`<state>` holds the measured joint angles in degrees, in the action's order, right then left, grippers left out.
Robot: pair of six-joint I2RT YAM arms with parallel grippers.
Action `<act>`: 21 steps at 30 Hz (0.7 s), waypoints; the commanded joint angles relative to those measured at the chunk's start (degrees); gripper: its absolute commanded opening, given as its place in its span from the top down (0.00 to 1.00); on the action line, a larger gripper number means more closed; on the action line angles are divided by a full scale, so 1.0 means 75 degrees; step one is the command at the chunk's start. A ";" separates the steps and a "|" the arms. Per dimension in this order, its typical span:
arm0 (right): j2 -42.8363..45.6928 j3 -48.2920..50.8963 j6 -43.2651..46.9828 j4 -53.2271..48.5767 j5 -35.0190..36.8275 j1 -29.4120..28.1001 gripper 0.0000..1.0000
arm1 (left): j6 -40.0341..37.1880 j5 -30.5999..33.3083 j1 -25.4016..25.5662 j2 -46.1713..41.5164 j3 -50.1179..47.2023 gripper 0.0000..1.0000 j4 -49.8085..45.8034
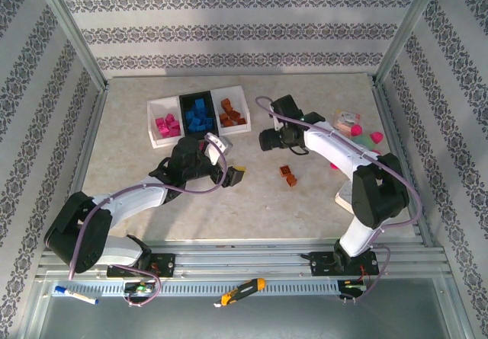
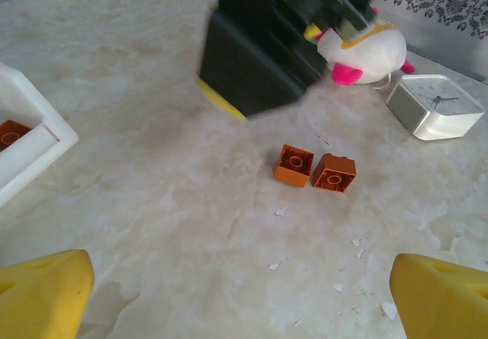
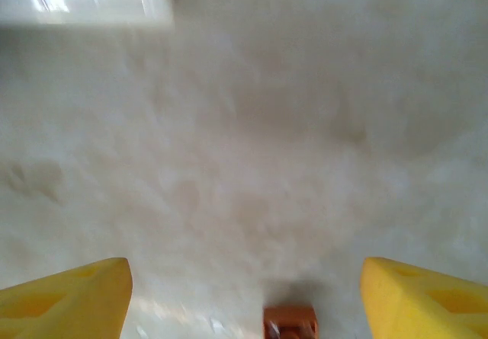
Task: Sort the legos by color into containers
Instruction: Place the lego in the container, then pick up the lego from the center of the table.
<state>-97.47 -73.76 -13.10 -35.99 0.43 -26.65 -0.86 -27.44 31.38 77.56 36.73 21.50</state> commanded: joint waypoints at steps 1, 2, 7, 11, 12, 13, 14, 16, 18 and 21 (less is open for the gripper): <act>-0.0092 0.0196 0.0563 -0.1111 -0.0216 0.0038 0.22 | -0.0092 -0.0414 -0.0087 0.0068 0.0252 0.01 0.0298; -0.0182 0.0201 0.0576 -0.1232 -0.0291 0.0038 0.22 | -0.0073 -0.0467 -0.0093 0.0079 0.0233 0.01 0.0298; -0.0681 0.0134 0.0408 -0.1414 -0.0202 0.0070 0.23 | -0.0113 -0.0563 -0.0084 0.0062 0.0220 0.01 0.0247; -0.1220 -0.0083 0.0307 -0.1584 -0.0102 0.0085 0.24 | -0.0166 -0.0574 -0.0087 0.0034 0.0256 0.01 0.0204; -0.1355 -0.0123 0.0288 -0.1650 -0.0078 0.0079 0.24 | -0.0176 -0.0579 -0.0092 0.0037 0.0271 0.01 0.0178; -0.1461 -0.0177 0.0278 -0.1736 -0.0073 0.0097 0.25 | -0.0169 -0.0592 -0.0089 0.0040 0.0288 0.01 0.0169; -0.1577 -0.0217 0.0274 -0.1803 -0.0057 0.0108 0.24 | -0.0199 -0.0598 -0.0092 0.0029 0.0288 0.01 0.0146; -0.1752 -0.0279 0.0230 -0.1944 -0.0066 0.0131 0.26 | -0.0266 -0.0626 -0.0090 -0.0001 0.0305 0.01 0.0073; -0.1905 -0.0291 0.0148 -0.2026 -0.0114 0.0166 0.32 | -0.0320 -0.0626 -0.0092 -0.0031 0.0304 0.01 0.0024; -0.1951 -0.0349 0.0040 -0.2066 -0.0226 0.0188 0.45 | -0.0365 -0.0651 -0.0088 -0.0061 0.0298 0.01 -0.0039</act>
<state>-111.59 -74.48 -11.73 -48.84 -1.37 -25.96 -1.76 -30.52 31.38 77.82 37.12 21.43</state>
